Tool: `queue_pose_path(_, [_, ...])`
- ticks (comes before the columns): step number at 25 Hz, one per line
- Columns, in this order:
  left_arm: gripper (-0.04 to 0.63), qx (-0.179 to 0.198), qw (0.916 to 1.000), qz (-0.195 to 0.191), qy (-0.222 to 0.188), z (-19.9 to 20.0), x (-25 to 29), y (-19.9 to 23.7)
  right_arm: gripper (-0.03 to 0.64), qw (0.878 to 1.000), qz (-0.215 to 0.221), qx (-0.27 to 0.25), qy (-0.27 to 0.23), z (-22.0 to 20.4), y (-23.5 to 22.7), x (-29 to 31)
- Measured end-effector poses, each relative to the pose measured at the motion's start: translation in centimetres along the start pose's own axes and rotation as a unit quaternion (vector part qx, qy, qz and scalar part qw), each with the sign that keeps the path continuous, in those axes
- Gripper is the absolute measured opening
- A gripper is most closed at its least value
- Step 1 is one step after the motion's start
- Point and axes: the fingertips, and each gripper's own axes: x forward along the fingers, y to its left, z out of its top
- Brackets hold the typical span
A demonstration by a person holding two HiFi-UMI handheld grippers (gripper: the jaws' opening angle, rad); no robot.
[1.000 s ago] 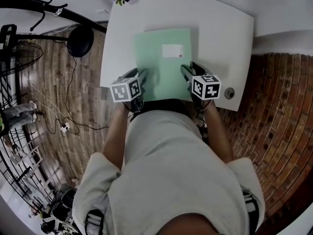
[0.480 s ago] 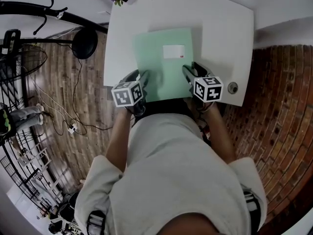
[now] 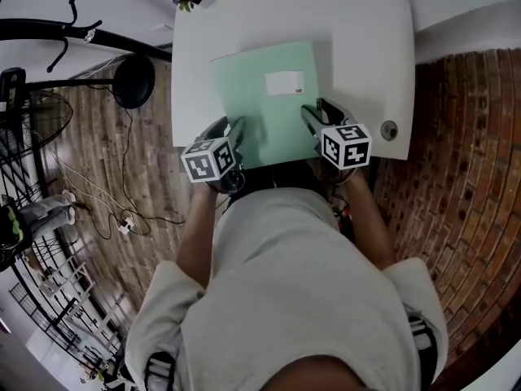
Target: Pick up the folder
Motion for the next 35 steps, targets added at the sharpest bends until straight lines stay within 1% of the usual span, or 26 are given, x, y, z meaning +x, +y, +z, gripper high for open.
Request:
queue_pose_path(10, [0.195,0.036,0.9985,-0.039,-0.016,1.4,-2.1,0.7,0.215,0.998,-0.044,0.007,-0.037,0.7,2.8,-1.8])
queue_pose_path(19, [0.195,0.060,0.9957,-0.061,-0.035,3.0,-3.8,0.7,0.213,0.994,-0.077,0.003,-0.073,1.9,4.9,-3.5])
queue_pose_path(26, [0.195,0.081,0.9916,-0.080,-0.062,5.4,-4.7,-0.2,0.213,0.989,-0.096,-0.007,-0.110,4.0,5.5,-5.1])
queue_pose_path(32, [0.194,0.097,0.9854,-0.094,-0.104,8.1,-5.8,-1.6,0.213,0.982,-0.113,-0.026,-0.150,6.7,5.8,-6.8])
queue_pose_path(35, [0.193,0.099,0.9831,-0.100,-0.117,9.3,-6.5,-2.2,0.213,0.978,-0.119,-0.035,-0.167,7.9,6.2,-7.7])
